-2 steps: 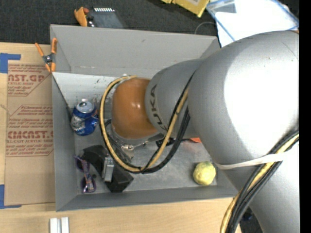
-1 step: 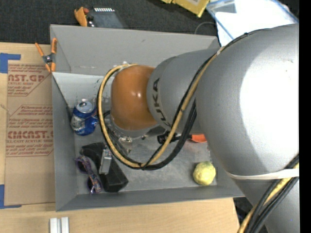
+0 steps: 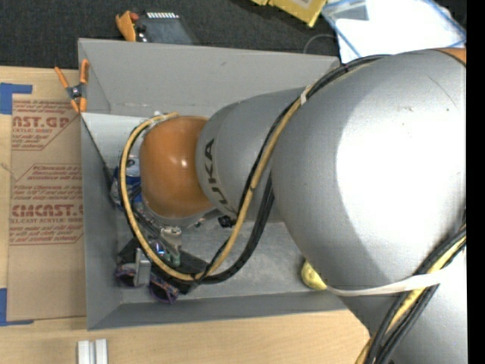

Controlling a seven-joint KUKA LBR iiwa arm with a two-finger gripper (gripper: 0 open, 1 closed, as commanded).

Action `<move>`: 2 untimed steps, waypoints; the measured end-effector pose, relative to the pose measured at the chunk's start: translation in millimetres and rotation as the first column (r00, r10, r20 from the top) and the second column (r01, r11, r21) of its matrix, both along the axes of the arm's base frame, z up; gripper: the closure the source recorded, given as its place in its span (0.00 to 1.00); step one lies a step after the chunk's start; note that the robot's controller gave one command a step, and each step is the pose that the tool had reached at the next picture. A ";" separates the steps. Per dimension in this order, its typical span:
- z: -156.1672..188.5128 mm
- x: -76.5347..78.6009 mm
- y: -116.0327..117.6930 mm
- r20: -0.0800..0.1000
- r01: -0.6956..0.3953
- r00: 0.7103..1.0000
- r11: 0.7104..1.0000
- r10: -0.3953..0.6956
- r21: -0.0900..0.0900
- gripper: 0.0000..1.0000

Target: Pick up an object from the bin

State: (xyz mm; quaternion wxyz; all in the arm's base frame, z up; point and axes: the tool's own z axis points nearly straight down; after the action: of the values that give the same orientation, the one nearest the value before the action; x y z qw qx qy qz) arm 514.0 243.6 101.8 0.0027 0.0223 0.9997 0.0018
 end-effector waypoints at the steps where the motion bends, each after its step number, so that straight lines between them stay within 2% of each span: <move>1: -32.6 -5.8 -3.8 0.004 0.280 0.960 0.960 -0.280 0.001 0.00; 2: -31.0 -7.8 -21.8 0.003 0.292 0.957 0.957 -0.292 0.006 1.00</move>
Offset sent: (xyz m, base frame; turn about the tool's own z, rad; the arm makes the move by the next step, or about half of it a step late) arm -0.0094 -0.0219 -0.0318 0.2964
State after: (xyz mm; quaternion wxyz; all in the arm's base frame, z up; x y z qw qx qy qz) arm 506.2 221.7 70.8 0.0047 0.1694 0.9855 0.0042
